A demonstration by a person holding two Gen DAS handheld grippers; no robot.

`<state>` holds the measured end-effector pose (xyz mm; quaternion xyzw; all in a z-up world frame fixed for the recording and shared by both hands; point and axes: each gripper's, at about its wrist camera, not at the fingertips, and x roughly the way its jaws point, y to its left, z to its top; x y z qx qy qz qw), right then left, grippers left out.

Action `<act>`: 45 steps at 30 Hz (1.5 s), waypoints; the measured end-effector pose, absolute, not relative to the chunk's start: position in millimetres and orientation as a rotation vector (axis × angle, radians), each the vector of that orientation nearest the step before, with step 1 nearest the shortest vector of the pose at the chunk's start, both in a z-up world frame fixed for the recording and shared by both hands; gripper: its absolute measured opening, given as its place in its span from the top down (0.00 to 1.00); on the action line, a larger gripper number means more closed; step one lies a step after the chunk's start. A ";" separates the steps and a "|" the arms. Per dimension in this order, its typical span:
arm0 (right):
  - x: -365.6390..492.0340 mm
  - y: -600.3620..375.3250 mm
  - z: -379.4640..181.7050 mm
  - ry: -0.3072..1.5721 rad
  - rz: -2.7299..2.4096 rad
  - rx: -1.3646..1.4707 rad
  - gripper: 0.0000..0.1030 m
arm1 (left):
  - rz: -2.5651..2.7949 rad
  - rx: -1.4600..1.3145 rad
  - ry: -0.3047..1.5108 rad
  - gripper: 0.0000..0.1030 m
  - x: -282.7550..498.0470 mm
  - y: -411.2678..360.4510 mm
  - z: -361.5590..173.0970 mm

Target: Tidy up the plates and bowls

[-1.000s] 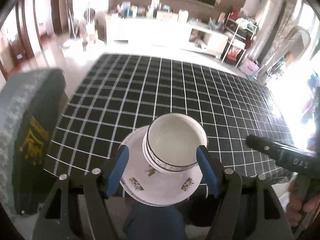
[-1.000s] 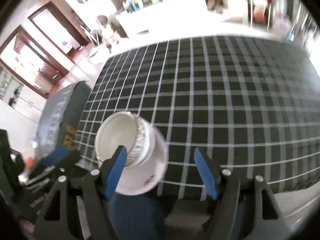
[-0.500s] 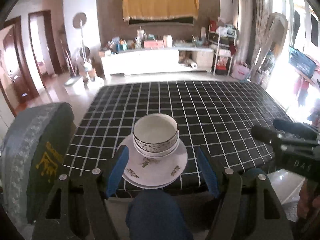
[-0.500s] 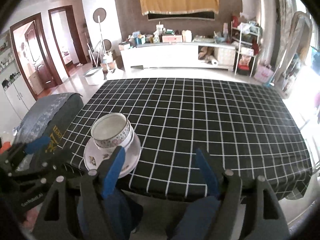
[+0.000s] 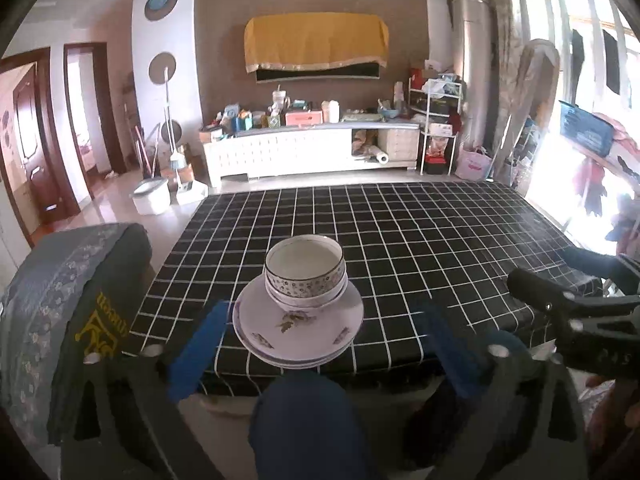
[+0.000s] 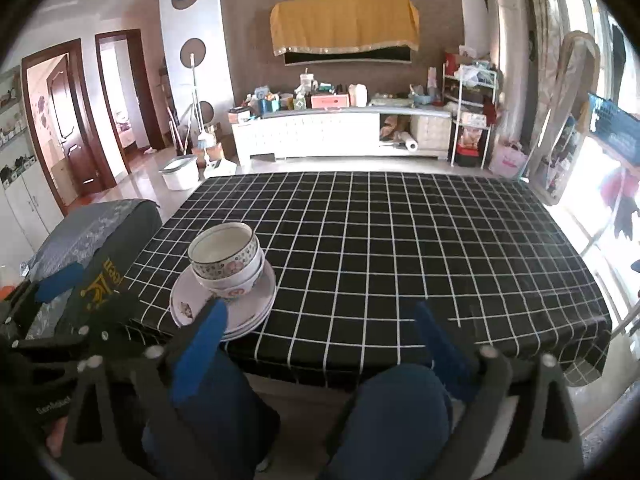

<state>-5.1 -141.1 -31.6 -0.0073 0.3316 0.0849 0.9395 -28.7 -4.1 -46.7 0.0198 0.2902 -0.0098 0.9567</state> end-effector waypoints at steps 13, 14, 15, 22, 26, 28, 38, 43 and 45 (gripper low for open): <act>-16.3 -139.7 -30.5 0.618 0.164 -0.042 0.00 | -0.010 0.058 0.535 0.00 -37.3 -8.3 -47.2; -16.1 -139.7 -30.8 0.619 0.163 -0.041 0.00 | -0.010 0.054 0.534 0.00 -37.4 -8.6 -46.8; -15.9 -140.3 -31.0 0.620 0.162 -0.040 0.00 | -0.009 0.055 0.533 0.00 -37.4 -9.3 -46.6; -15.1 -142.0 -34.4 0.627 0.162 -0.037 0.00 | -0.007 0.060 0.528 0.00 -37.4 -11.7 -48.0; -14.8 -143.0 -34.7 0.623 0.174 -0.033 0.00 | -0.001 0.060 0.522 0.00 -38.7 -13.0 -49.7; -15.7 -142.6 -35.8 0.622 0.176 -0.034 0.00 | -0.001 0.059 0.525 0.00 -37.9 -12.8 -49.3; -16.5 -141.6 -37.6 0.628 0.184 -0.028 0.00 | 0.001 0.055 0.530 0.00 -38.1 -13.4 -48.4; -17.9 -141.3 -37.3 0.626 0.184 -0.028 0.00 | -0.001 0.054 0.531 0.00 -38.9 -14.3 -48.5; -16.9 -142.2 -37.0 0.626 0.183 -0.028 0.00 | -0.005 0.052 0.531 0.00 -38.9 -13.9 -48.7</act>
